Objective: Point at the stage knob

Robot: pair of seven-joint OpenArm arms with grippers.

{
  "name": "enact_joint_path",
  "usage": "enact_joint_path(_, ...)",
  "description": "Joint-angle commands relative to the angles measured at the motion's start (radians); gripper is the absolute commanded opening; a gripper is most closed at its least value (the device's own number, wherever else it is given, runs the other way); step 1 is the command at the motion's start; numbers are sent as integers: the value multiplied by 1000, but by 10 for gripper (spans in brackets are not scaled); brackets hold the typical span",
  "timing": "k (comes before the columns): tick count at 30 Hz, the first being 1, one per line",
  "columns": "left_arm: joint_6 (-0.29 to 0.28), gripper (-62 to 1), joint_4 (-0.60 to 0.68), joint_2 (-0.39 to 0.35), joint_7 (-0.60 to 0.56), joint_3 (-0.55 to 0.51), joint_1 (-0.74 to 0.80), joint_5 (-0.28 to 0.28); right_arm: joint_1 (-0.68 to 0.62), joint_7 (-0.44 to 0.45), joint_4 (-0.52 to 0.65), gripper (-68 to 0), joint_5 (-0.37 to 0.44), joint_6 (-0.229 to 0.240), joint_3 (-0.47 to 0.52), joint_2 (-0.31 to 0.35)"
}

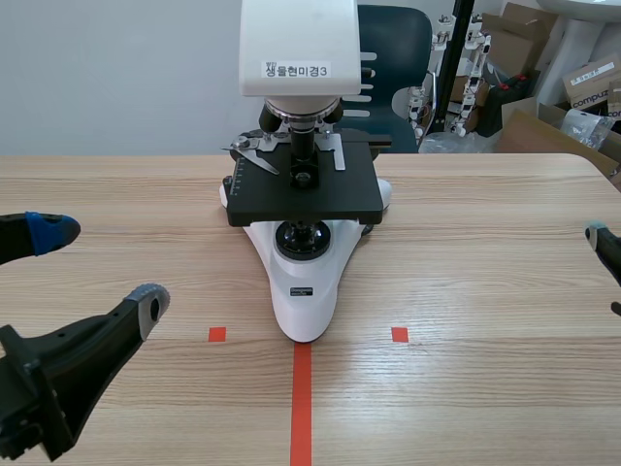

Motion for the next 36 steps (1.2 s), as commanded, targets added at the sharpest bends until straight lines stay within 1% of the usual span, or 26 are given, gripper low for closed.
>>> enact_joint_path(1,-2,14,16,3,-14,-3,-1,-10,57,23,-4,-385,-14,2,-34,13)
enact_joint_path(3,-2,14,16,3,-14,-3,-1,-10,118,50,-50,-385,-60,1,-71,12)
enact_joint_path(5,-2,14,16,3,-14,-3,-1,-10,177,96,-98,-385,-90,0,-104,-1)
enact_joint_path(9,-2,14,16,3,-14,-3,-1,-10,277,181,-203,-385,-127,1,-156,-42)
enact_joint_path(11,-2,14,16,3,-14,-3,-1,-10,317,206,-245,-385,-154,0,-179,-68)
enact_joint_path(14,-2,14,16,3,-14,-3,-1,-10,355,261,-299,-385,-222,0,-199,-119)
enact_joint_path(16,-2,14,16,3,-14,-3,-1,-10,373,306,-335,-385,-266,-20,-200,-157)
enact_joint_path(19,-2,14,16,3,-14,-3,-1,-10,390,362,-377,-388,-306,-35,-200,-205)
enact_joint_path(20,-2,14,16,3,-14,-3,-1,-10,391,383,-384,-407,-319,-39,-200,-217)
enact_joint_path(24,-2,14,16,3,-14,-3,-1,-10,393,435,-397,-524,-345,-42,-208,-251)
enact_joint_path(27,-2,14,16,3,-14,-3,-1,-10,408,443,-400,-602,-378,-41,-209,-276)
enact_joint_path(29,-2,14,16,3,-14,-3,-1,-10,423,443,-409,-627,-407,-41,-209,-296)
enact_joint_path(31,-2,14,16,3,-14,-3,-1,-10,438,443,-426,-627,-431,-41,-209,-315)
enact_joint_path(34,-2,14,16,3,-14,-3,-1,-10,457,463,-463,-648,-431,-41,-208,-336)
enact_joint_path(36,-2,14,16,3,-14,-3,-1,-10,473,475,-492,-648,-435,-41,-209,-351)
